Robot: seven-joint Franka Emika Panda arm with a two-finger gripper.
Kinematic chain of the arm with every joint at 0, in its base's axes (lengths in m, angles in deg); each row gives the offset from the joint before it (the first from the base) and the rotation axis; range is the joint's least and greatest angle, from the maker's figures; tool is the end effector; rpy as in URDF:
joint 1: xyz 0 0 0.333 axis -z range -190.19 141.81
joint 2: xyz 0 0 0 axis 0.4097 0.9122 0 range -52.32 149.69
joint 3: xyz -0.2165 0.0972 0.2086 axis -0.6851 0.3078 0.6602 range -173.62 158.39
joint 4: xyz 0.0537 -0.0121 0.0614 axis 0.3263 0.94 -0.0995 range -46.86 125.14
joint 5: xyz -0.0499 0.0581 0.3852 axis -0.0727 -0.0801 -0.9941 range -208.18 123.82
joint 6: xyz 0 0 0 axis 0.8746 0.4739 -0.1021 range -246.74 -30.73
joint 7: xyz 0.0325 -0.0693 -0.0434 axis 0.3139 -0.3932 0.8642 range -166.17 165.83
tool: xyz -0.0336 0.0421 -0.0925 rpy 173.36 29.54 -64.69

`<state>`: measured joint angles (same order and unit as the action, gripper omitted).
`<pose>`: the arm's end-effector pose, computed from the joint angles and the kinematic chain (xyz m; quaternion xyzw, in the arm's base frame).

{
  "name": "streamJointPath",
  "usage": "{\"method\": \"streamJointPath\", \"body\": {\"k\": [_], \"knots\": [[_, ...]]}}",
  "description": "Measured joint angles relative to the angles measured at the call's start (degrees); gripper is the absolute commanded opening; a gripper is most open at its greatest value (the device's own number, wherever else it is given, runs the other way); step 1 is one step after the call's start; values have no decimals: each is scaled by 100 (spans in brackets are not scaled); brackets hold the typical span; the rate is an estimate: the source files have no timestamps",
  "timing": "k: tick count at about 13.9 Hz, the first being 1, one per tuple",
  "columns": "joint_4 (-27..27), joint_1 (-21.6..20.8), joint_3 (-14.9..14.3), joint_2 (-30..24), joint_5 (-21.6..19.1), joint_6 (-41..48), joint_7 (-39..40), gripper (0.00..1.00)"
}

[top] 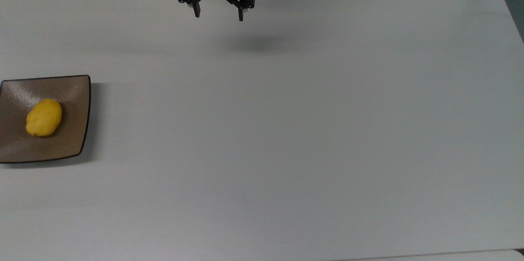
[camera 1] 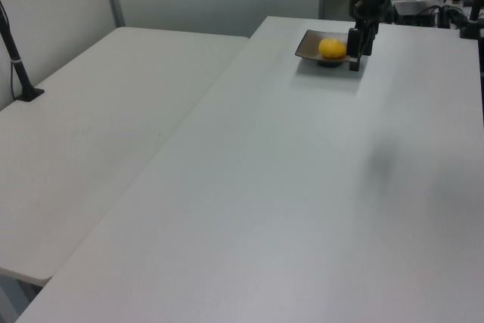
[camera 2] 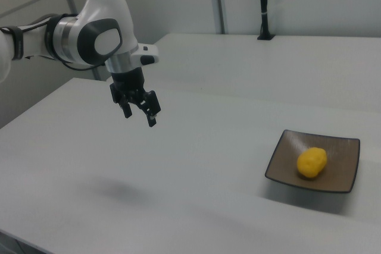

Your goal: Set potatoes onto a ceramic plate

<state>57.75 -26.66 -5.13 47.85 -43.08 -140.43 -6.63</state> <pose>0.5562 0.0495 0.5058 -0.9998 0.0156 -0.0072 0.0080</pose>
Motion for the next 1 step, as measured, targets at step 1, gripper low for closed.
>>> {"method": "streamJointPath", "body": {"k": [1], "knots": [[0,6,-6,1,0,0,26,100]]}}
